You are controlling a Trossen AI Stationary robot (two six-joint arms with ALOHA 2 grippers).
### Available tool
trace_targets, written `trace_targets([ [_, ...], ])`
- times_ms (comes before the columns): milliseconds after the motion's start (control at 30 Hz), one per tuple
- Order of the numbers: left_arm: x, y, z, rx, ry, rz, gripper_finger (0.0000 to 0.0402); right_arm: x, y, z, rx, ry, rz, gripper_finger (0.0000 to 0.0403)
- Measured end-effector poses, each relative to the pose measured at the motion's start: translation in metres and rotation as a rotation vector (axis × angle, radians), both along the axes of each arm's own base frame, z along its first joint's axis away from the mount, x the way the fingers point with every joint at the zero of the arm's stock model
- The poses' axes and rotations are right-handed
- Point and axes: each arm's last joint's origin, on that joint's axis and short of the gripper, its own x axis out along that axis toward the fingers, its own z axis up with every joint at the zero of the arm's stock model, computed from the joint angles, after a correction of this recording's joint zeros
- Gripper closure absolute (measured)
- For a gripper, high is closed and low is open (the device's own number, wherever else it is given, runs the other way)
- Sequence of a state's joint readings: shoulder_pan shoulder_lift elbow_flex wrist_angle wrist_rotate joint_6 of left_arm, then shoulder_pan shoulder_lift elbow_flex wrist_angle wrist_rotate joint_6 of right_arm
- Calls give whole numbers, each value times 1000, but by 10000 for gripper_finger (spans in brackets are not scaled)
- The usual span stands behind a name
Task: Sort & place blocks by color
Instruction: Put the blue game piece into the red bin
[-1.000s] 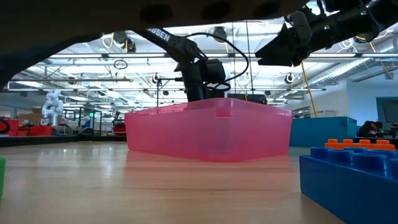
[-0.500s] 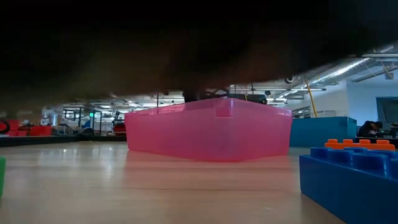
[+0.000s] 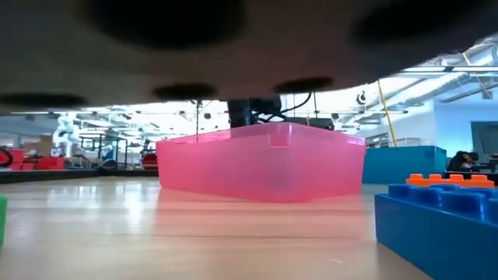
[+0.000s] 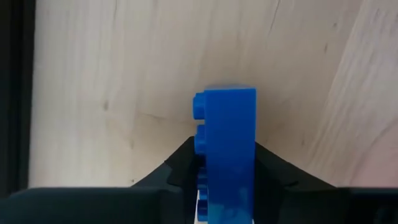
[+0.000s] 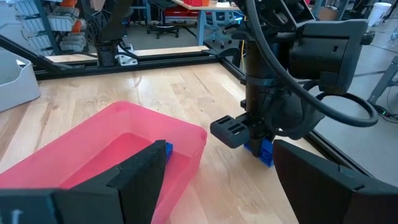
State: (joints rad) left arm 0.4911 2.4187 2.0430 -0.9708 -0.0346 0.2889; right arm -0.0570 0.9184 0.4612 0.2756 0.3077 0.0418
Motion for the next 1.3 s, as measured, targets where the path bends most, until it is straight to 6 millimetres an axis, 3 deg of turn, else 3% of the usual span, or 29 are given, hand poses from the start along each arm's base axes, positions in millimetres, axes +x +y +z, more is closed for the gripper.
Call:
trace_targets([
  [267,-2,-5,9,12,28,-19,293,0,0,0,-1,5,0,117],
  [500,-7,-19,53,31,-35,-39,305,0,0,0,-6,7,1,117],
  [700,-9,-63,99,27,-77,-115,289,0,0,0,-24,14,4,117],
  [900,-6,-129,127,3,-94,-186,303,0,0,0,-24,14,4,117],
  [1000,-2,-161,127,-18,-75,-220,300,0,0,0,-21,13,4,117],
  [1133,1,-196,113,-32,-26,-300,285,0,2,-1,-10,15,11,117],
  [1300,2,-210,91,-42,-6,-317,287,0,6,0,-16,12,33,117],
])
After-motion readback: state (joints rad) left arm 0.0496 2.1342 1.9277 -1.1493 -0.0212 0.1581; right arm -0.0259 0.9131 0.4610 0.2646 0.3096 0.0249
